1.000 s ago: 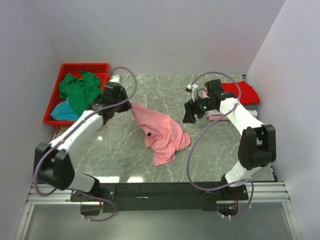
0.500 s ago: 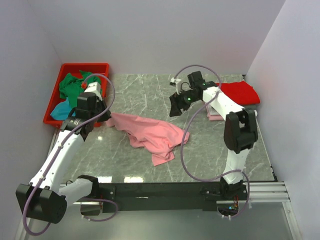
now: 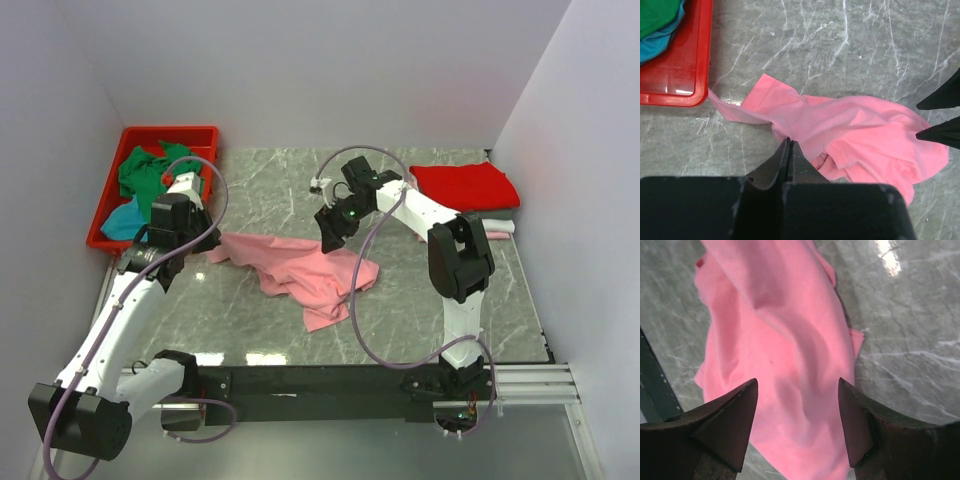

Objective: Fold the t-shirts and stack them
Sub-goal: Flatten the tshirt out

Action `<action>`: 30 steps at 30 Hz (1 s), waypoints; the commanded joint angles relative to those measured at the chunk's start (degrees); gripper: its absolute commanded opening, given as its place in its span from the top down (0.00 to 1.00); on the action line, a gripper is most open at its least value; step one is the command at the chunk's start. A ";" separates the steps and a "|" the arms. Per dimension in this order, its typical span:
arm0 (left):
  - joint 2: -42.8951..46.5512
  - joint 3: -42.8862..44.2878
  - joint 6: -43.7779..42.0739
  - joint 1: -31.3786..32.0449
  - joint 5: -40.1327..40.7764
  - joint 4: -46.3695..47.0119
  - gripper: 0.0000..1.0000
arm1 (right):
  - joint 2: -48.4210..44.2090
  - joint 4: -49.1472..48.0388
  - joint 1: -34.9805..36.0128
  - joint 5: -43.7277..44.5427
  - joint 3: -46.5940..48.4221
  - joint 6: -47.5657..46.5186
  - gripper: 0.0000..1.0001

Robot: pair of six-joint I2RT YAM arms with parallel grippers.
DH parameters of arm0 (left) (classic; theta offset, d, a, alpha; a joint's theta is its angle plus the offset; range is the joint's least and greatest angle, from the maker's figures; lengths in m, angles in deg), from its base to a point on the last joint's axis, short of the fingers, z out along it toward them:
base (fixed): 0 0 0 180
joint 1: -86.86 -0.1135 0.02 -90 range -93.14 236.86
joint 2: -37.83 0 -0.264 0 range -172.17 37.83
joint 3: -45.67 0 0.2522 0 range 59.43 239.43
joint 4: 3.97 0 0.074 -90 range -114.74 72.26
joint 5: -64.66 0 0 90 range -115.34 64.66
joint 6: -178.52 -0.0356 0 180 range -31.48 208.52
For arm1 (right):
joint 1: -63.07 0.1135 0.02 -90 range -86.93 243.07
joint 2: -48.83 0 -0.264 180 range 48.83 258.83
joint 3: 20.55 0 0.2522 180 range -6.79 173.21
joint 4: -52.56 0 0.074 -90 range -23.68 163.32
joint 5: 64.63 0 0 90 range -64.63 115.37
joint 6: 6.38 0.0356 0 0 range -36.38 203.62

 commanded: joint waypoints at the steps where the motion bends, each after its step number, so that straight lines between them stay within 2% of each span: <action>1: 1.09 0.38 -0.15 -0.28 -0.86 2.07 1.00 | 0.22 0.44 -0.24 3.42 -0.27 -0.64 0.29; 8: 0.74 0.03 0.11 -0.28 -0.86 3.03 1.00 | 0.40 0.61 0.73 6.86 -1.24 -1.08 0.41; 9: 0.74 0.03 0.03 -0.28 -0.86 3.21 1.00 | 0.14 0.96 0.73 7.12 -1.15 -1.26 0.47; 11: 0.57 0.21 -0.15 -0.28 -0.86 3.04 1.00 | -2.05 1.40 0.81 5.99 -1.76 -2.31 0.48; 16: 0.04 1.17 -0.94 -0.28 -0.69 3.21 1.00 | -16.69 -0.61 4.14 5.89 -10.10 -11.61 0.45; 22: -0.75 1.53 -1.21 -0.37 -0.86 3.74 1.00 | -29.72 0.35 14.16 5.81 -22.58 -26.82 0.43; 24: -0.66 1.53 -1.03 -0.54 -0.86 3.83 1.00 | -31.41 0.09 20.57 5.81 -27.48 -30.77 0.43; 26: -0.49 1.53 -0.94 -0.46 -0.86 3.91 1.00 | -32.56 -2.10 25.92 9.13 -30.84 -31.14 0.43; 27: -0.40 1.35 -0.68 -0.46 -0.86 3.91 1.00 | -32.38 -5.24 30.73 11.50 -33.38 -30.27 0.43; 30: -0.14 1.17 -0.33 -0.46 -1.73 4.09 1.00 | -27.22 -10.54 37.18 20.38 -34.72 -27.72 0.43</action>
